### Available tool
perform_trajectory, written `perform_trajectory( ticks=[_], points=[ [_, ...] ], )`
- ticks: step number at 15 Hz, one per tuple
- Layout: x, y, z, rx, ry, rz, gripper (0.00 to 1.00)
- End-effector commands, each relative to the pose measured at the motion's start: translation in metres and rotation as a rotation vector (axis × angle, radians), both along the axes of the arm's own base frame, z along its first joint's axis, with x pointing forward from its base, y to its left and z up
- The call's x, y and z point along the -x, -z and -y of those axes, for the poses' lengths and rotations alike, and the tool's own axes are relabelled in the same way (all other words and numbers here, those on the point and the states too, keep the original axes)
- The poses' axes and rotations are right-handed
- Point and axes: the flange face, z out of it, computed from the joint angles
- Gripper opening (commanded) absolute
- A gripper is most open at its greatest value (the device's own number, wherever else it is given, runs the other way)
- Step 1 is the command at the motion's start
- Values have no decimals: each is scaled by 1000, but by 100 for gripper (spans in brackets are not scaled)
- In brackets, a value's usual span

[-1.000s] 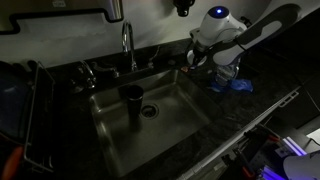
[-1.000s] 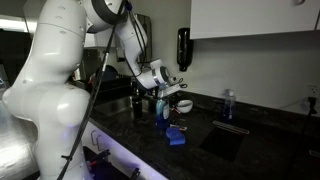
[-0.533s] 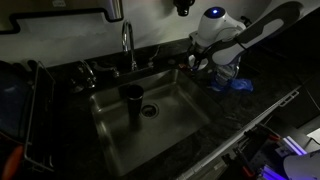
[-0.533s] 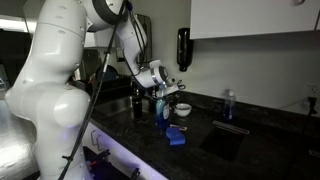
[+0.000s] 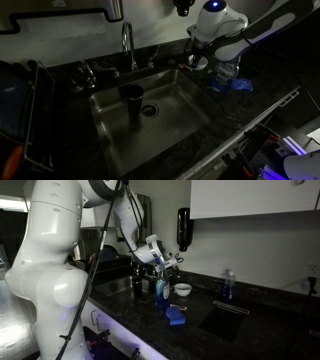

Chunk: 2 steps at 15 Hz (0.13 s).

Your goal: Take the white bowl out of the sink

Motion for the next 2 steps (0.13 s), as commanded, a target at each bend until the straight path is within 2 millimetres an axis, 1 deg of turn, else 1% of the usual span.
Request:
perform_trajectory(
  ticks=[1, 2],
  points=[
    [-4, -46, -1, 46, -16, 62, 100],
    [-5, -58, -2, 50, -18, 79, 100]
  ],
)
